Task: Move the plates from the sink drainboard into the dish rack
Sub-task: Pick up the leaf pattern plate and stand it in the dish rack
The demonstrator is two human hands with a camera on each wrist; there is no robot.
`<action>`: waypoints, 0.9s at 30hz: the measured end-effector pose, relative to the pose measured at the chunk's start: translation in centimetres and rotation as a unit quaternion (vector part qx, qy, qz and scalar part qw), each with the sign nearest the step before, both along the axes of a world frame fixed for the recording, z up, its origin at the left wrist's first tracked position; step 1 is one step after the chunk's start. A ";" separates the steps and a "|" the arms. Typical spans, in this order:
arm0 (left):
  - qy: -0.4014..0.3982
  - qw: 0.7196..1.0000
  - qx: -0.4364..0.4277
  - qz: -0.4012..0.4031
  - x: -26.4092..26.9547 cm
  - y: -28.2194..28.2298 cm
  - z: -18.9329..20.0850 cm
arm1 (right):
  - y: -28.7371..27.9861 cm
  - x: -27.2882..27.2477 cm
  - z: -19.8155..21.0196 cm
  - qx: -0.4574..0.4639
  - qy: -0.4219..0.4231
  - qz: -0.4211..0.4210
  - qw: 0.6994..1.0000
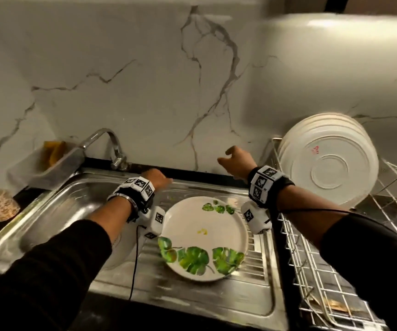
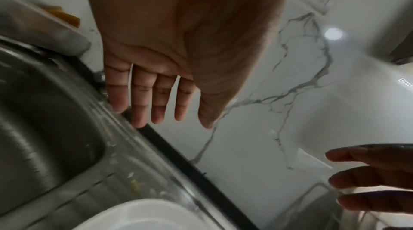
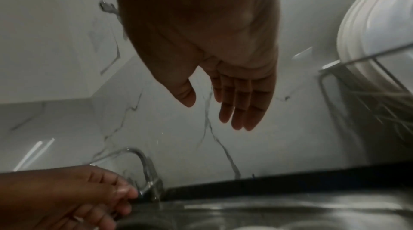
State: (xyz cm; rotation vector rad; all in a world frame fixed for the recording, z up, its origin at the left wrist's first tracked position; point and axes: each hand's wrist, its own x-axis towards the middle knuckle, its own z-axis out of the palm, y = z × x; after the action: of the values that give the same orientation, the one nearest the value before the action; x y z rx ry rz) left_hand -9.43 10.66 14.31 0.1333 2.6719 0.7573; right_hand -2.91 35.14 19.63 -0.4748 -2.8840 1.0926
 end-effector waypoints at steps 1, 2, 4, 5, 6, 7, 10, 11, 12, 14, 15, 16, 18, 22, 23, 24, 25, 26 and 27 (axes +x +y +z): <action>-0.010 1.000 -0.011 0.000 0.3 -0.7 -1.2 | -0.9 0.0 -1.4 0.031 -0.021 0.011 0.999; -0.018 1.000 -0.010 -0.002 0.7 -1.2 -2.4 | -1.3 0.3 -2.8 0.058 -0.043 0.026 0.997; -0.052 0.998 -0.035 -0.022 1.4 -2.0 -5.1 | -2.1 1.0 -6.4 0.100 -0.097 0.049 0.989; -0.068 0.996 -0.055 -0.031 1.6 -2.4 -6.6 | -2.4 1.5 -8.4 0.117 -0.122 0.053 0.984; -0.079 0.994 -0.070 -0.040 1.9 -2.7 -8.0 | -2.4 2.2 -10.2 0.132 -0.144 0.053 0.979; -0.093 0.992 -0.075 -0.042 2.4 -2.8 -9.3 | -2.2 3.0 -12.1 0.143 -0.169 0.046 0.974; -0.112 0.988 -0.092 -0.052 3.1 -3.0 -12.5 | -1.3 5.3 -16.7 0.145 -0.229 -0.007 0.963; -0.112 0.988 -0.096 -0.051 3.3 -3.0 -13.0 | -0.8 6.1 -17.8 0.144 -0.249 -0.029 0.957; -0.110 0.988 -0.094 -0.045 3.4 -2.9 -13.5 | -0.4 6.6 -18.6 0.139 -0.263 -0.049 0.953; -0.105 0.991 -0.082 -0.023 3.5 -2.8 -14.0 | 0.2 7.3 -19.4 0.126 -0.260 -0.076 0.954; -0.102 0.992 -0.078 -0.011 3.4 -2.8 -14.3 | 0.4 7.4 -19.6 0.118 -0.249 -0.092 0.957; -0.100 0.992 -0.074 0.001 3.3 -2.9 -14.6 | 0.6 7.3 -19.5 0.112 -0.239 -0.107 0.959; -0.096 0.993 -0.067 0.017 3.1 -2.9 -14.9 | 1.1 7.2 -19.5 0.111 -0.231 -0.134 0.957; -0.092 0.992 -0.064 0.058 2.3 -3.0 -16.1 | 1.6 6.9 -18.9 0.092 -0.231 -0.166 0.954; -0.096 0.991 -0.062 0.064 2.2 -2.9 -16.2 | 1.7 7.0 -18.9 0.084 -0.232 -0.178 0.953; -0.101 0.991 -0.061 0.069 2.0 -3.0 -16.5 | 1.8 6.9 -18.9 0.077 -0.231 -0.187 0.952; -0.105 0.990 -0.059 0.072 2.0 -3.0 -16.6 | 1.9 7.0 -18.9 0.071 -0.231 -0.193 0.951; -0.105 0.990 -0.057 0.076 2.1 -3.0 -16.7 | 2.0 7.0 -18.8 0.064 -0.231 -0.197 0.951; -0.104 0.990 -0.053 0.084 2.2 -3.1 -16.8 | 2.1 7.1 -18.8 0.054 -0.231 -0.202 0.950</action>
State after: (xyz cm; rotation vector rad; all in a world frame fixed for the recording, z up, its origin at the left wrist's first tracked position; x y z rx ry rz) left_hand -7.27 7.56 -2.45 -0.1891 2.5385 0.6365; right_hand 4.15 37.28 0.81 -1.4049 -2.9696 0.8394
